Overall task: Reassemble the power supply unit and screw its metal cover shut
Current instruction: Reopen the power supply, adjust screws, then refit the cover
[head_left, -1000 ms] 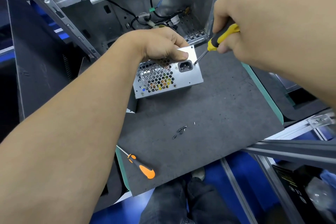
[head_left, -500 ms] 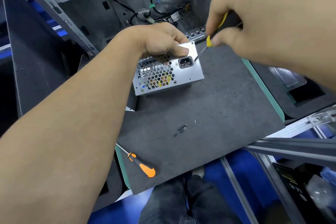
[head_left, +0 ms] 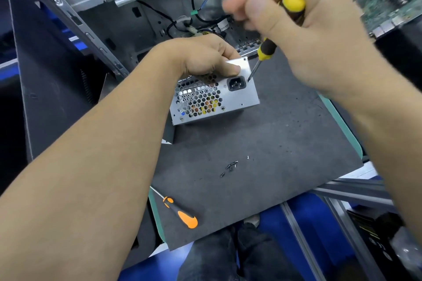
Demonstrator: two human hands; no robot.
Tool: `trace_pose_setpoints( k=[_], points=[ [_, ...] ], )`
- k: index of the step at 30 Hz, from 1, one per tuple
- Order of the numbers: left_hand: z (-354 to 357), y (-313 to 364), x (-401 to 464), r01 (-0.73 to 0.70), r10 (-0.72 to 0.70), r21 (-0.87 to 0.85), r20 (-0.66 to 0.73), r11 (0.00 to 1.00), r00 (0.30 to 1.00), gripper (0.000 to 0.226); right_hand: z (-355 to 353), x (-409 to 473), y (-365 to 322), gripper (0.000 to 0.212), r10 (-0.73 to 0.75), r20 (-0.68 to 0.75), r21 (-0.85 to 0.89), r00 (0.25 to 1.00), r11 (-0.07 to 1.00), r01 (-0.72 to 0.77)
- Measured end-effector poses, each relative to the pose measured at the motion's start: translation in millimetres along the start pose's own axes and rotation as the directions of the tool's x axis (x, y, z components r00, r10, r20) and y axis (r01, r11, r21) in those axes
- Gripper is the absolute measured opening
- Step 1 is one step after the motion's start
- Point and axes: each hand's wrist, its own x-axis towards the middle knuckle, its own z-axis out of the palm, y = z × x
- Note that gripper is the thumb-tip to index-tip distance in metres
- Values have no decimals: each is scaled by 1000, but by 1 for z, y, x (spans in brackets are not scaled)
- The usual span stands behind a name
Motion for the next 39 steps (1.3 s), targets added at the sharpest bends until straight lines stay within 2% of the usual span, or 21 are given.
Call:
trace_pose_setpoints(
  k=[2,5,8,10,13,14,16,18,19,23,28,30,31,34,37,39],
  points=[
    [-1,-1,1,-1,1,-15,-1,1000,1000,26,12,-1,3,23,13,-106,208,994,978,10],
    [-1,-1,1,9,-9,8,5,1000,1000,23,30,3,3,36,156,-326,400,933,916,-14],
    [-1,1,-1,-4,3,24,11,1000,1000,15,44,5,-2,34,189,-490,384,851,923,16],
    [-1,3,-2,-25,25,55,7,998,1000,16,50,2,-5,28,173,-456,354,873,935,-1],
    [-1,2,-2,-8,8,24,6,1000,1000,14,39,-7,-3,11,174,-279,389,944,920,-55],
    [-1,1,-1,-3,3,10,-1,1000,1000,14,32,-9,-1,10,141,-205,348,969,935,-63],
    [-2,0,-1,-6,6,0,-17,1000,1000,18,12,-11,5,25,38,-6,145,999,989,-36],
    [-2,1,-1,-19,19,-2,-2,1000,1000,25,-3,-10,8,28,-19,144,-38,989,999,25],
    [-2,2,-1,-17,17,11,13,1000,1000,28,-7,-10,8,28,-22,141,-90,990,995,35],
    [-3,1,0,-5,5,48,7,999,1000,37,-4,-16,6,27,-37,-35,-175,999,984,30],
    [-2,3,-1,23,-23,33,-11,999,1000,13,3,-19,11,35,-126,-266,-340,956,940,30],
    [-2,3,-1,27,-27,28,-12,999,1000,12,5,-14,13,36,-155,-286,-364,946,930,43],
    [-2,4,-1,26,-26,21,-15,999,1000,13,5,-7,13,32,-130,-268,-303,955,952,44],
    [-2,4,-2,26,-26,9,-21,1000,999,14,7,7,11,21,-19,-132,48,991,999,25],
    [-1,5,-2,33,-33,10,-18,999,999,13,12,11,9,17,-12,-58,246,998,969,25],
    [-2,7,-3,36,-36,15,-20,999,999,13,14,13,7,16,65,4,387,998,920,-62]
  ],
)
